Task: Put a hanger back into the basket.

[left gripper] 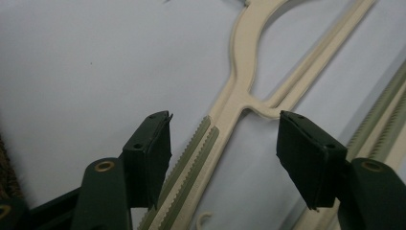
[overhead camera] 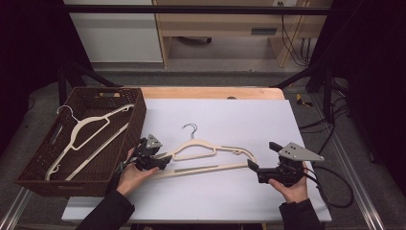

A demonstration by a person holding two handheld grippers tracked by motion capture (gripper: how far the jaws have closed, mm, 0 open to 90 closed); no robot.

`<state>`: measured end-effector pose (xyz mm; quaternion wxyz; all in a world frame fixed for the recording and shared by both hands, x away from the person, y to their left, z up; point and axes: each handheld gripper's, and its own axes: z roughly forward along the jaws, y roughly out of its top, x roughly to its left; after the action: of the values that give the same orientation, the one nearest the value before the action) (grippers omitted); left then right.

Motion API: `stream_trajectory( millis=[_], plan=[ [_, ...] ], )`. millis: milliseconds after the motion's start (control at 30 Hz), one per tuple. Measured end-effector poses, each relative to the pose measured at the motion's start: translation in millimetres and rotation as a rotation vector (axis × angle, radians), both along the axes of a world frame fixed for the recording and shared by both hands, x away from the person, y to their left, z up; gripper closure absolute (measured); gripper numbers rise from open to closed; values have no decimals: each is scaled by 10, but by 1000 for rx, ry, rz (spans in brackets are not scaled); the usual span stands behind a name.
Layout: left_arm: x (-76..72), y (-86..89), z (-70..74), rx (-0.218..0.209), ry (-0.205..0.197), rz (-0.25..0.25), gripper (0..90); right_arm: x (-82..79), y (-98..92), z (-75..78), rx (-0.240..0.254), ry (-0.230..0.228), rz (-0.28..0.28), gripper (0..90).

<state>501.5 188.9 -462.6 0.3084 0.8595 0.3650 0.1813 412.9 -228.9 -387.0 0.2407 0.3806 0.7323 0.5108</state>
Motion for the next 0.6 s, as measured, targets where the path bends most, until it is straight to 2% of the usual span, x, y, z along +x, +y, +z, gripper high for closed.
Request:
stream_trajectory(
  millis=[67, 133, 333, 400, 467, 600],
  plan=[
    [7, -8, -26, 13, 10, -2, 400, -2, 1, 1, 0, 0, 1, 31],
    [14, -4, -34, 9, 15, 2, 423, -1, -3, 3, 2, -4, 3, 33],
    [25, -6, -62, 23, 11, 13, 480, 5, 14, -12, -5, 2, 8, 33],
    [20, -7, -54, 38, 6, 20, 516, 6, 14, -13, -7, 3, 6, 33],
    [12, -9, -42, 53, 3, 29, 611, 6, 12, -11, -5, 2, 7, 33],
    [-10, -33, -41, 94, -25, 23, 682, 7, 14, -13, -7, 3, 8, 34]
  ],
)
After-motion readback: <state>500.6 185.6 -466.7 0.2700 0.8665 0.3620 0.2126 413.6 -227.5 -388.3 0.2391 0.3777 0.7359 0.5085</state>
